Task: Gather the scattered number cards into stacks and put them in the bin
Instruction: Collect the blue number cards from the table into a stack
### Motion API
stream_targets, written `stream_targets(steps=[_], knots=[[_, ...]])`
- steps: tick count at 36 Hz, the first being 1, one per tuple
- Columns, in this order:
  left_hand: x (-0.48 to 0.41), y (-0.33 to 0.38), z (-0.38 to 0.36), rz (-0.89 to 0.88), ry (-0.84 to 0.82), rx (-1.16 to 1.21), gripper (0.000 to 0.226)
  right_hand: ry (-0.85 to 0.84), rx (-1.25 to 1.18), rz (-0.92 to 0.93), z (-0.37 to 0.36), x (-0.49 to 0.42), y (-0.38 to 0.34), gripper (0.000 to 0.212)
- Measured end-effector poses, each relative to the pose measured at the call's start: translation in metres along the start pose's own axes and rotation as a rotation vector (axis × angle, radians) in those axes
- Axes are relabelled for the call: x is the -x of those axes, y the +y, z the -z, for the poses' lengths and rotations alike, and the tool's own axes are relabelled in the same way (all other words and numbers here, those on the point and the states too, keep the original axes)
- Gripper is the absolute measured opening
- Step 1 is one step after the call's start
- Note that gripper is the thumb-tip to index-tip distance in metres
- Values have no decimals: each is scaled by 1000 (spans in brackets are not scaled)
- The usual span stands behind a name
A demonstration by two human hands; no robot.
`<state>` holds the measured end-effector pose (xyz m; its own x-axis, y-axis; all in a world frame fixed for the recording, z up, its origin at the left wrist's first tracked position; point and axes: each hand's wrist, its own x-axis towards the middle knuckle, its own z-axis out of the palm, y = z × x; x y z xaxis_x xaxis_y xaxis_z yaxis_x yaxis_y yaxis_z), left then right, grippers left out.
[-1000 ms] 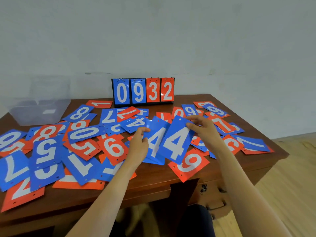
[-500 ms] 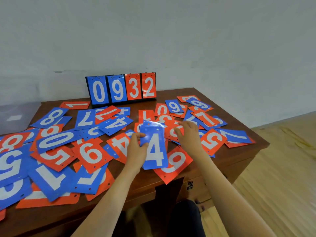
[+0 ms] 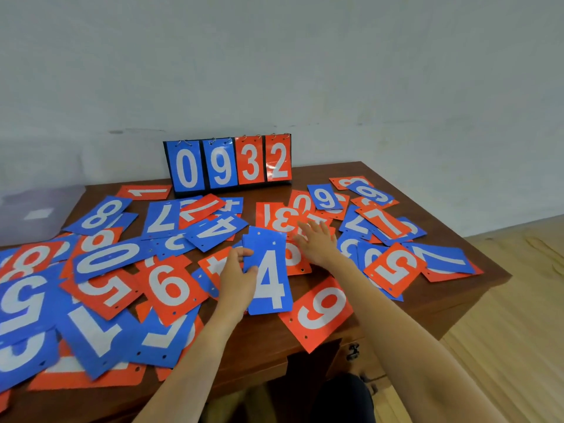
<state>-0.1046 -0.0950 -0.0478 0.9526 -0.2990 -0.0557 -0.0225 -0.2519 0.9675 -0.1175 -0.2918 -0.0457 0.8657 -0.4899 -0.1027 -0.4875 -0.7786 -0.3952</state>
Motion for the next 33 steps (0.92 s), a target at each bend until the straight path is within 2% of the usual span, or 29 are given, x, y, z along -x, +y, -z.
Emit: stream_targets(steps=[3,6,9,14,17,19,21,23,27,33], knots=[[-4,0,-1,11,-4,-4,22,60,-37,-9,8,6,12,61],[-7,0,-2,24,-18,7,22,-54,43,-34,18,18,27,66],[-7,1,-6,11,-26,11,22,-135,131,-37,22,29,34,59],[-5,0,-12,-7,-28,10,24,-101,227,18,22,34,30,44],[-4,0,-13,-15,-38,19,23,-95,264,56,25,36,27,42],[-3,1,-14,-19,-37,13,23,-119,221,70,27,39,29,46],[-2,2,-15,-22,-39,4,23,-105,157,27,29,41,33,59],[-1,2,-16,-18,-49,2,24,-75,228,-28,31,43,39,65],[1,3,-20,-26,-61,-5,24,-140,339,-67,28,49,50,48],[4,8,-24,-50,-53,-4,24,-20,335,24,21,58,46,38]])
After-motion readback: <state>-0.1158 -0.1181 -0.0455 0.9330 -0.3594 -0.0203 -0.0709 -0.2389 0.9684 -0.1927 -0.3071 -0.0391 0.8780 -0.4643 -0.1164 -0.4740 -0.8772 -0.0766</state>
